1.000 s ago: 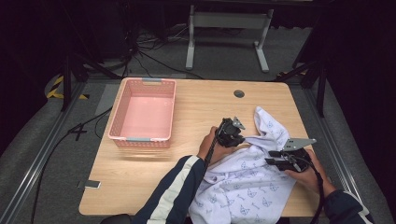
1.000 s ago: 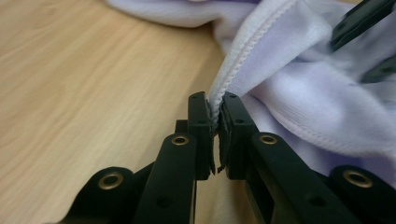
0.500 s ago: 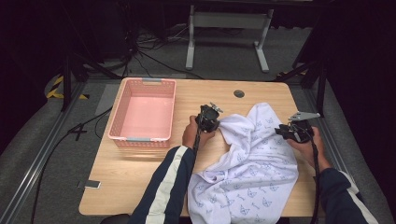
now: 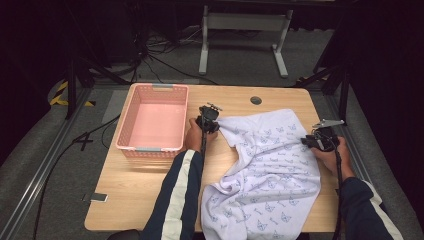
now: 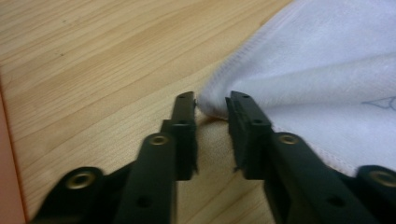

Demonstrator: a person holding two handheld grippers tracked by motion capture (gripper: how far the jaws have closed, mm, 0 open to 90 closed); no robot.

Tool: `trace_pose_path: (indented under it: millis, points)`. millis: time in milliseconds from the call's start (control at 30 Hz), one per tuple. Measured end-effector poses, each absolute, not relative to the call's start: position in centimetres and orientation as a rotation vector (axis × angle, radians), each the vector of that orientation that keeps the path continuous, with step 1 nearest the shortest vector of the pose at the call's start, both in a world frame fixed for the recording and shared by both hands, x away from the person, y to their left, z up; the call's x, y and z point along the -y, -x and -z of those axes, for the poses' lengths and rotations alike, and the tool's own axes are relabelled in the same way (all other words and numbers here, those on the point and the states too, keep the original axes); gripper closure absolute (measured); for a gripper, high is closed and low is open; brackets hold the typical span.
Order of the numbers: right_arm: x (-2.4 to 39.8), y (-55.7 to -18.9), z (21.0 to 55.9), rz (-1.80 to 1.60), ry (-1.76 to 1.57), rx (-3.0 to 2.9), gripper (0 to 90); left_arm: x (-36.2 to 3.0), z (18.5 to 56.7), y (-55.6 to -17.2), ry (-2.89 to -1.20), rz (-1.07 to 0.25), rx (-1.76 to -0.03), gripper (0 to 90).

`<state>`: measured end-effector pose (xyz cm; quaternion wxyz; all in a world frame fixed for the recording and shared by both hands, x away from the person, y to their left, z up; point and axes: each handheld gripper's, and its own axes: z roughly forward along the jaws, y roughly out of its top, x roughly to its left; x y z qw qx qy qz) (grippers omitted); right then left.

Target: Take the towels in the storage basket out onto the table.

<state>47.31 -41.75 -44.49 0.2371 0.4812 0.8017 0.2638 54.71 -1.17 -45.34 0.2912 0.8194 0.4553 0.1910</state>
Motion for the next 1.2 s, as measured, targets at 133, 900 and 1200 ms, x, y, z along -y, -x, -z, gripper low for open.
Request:
trace_pose_path:
  millis: [133,900,1200]
  points:
    - [42.1,-46.9,44.4,-0.75,-1.313,-2.202,64.6,1.9,44.4,-53.5,-2.138,-0.468,-1.112,51.1]
    - [40.5,-43.4,44.7,-0.841,-1.189,-2.371,54.1,4.0,45.5,-51.5,-2.285,-0.421,-0.955,88.1]
    - [40.0,-44.4,45.0,-0.865,-1.209,-2.312,50.2,2.1,45.6,-54.9,-2.21,-0.53,-1.153,82.9]
